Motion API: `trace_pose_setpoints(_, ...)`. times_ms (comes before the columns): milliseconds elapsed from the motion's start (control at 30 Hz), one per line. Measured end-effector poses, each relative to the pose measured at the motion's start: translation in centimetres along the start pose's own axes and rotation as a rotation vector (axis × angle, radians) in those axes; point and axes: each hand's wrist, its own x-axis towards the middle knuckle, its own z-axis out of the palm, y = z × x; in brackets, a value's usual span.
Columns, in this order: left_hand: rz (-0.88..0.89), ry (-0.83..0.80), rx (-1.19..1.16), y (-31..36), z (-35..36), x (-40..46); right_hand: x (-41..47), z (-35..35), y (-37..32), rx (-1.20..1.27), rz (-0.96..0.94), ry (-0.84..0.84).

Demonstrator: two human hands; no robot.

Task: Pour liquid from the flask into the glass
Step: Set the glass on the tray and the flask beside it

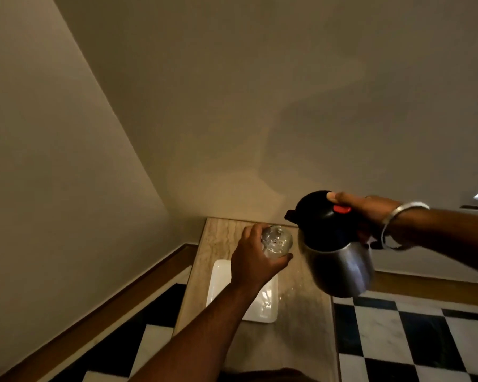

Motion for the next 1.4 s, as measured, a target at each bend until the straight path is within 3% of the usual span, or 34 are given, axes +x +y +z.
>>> trace_pose_setpoints(133,-0.082,-0.080,0.035,-3.2,1.1,-0.5,2.7,2.4,6.1,0.329,0.085,-0.004)
trace_pose_setpoints(233,-0.135,-0.132,0.083,-6.0,1.1,-0.7,4.3,4.7,10.9,0.352,0.109,0.044)
trace_pose_setpoints(533,-0.198,-0.274,0.204,-16.3,1.5,-0.5,8.0,14.6,20.9,0.596,0.196,0.436)
trace_pose_setpoints(833,-0.209,-0.343,0.240,-26.6,7.1,0.0,15.6,19.3,29.7,0.657,0.319,0.627)
trace_pose_setpoints(1067,-0.232,-0.368,0.243,-30.8,11.9,-0.8,19.6,21.1,34.3,0.769,0.325,0.671)
trace_pose_setpoints(1400,-0.281,-0.299,0.196,-31.5,15.2,-1.3,20.7,21.8,36.7,0.728,0.270,0.602)
